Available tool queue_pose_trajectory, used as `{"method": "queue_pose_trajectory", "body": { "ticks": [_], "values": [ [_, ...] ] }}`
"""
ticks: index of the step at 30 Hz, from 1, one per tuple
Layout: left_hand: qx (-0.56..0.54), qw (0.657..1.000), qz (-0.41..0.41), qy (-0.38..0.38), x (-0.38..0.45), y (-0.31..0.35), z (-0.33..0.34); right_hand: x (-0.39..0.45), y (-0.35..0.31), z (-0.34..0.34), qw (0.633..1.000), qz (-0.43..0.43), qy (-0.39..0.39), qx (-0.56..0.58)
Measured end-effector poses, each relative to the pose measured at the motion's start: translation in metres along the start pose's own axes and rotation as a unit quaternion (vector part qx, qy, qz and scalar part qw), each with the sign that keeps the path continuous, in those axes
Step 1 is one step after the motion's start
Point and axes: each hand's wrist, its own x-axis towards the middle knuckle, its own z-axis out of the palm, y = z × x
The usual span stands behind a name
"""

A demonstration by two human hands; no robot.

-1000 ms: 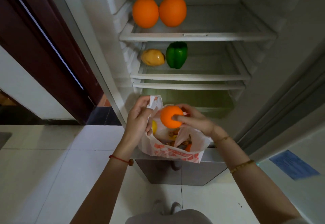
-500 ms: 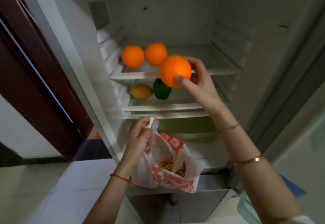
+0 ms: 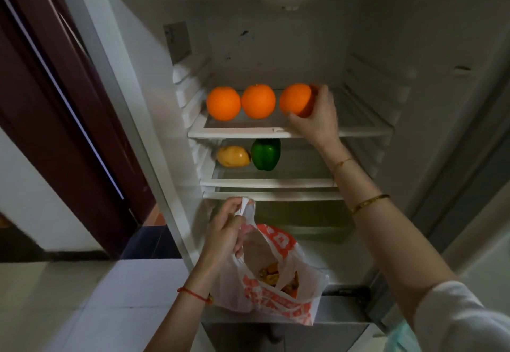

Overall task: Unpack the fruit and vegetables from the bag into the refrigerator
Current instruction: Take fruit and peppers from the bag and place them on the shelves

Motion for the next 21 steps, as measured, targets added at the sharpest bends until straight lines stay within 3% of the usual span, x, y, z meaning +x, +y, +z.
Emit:
{"method": "queue_pose_trajectory", "body": {
  "ticks": [7,12,14,17,21],
  "values": [
    [-0.007,1.000,0.011,-0.001,-0.003,0.002,-0.008,-0.002,-0.003,-0.003,1.000,0.015,-0.005,0.006],
    [-0.027,0.999,0.019,-0.004,-0.009,-0.001,-0.015,-0.039,-0.016,-0.012,0.984,-0.099,0.146,0.000],
    [-0.030,0.999,0.024,-0.005,-0.013,-0.003,-0.018,-0.068,-0.021,-0.013,0.976,-0.135,0.168,0.010],
    [-0.012,0.999,0.036,-0.010,-0.021,-0.005,-0.022,-0.117,-0.016,-0.007,0.982,-0.149,0.093,0.065],
    [0.011,0.999,0.038,-0.021,-0.037,-0.005,-0.026,-0.179,0.020,0.021,0.972,-0.112,-0.193,0.074]
  ]
}}
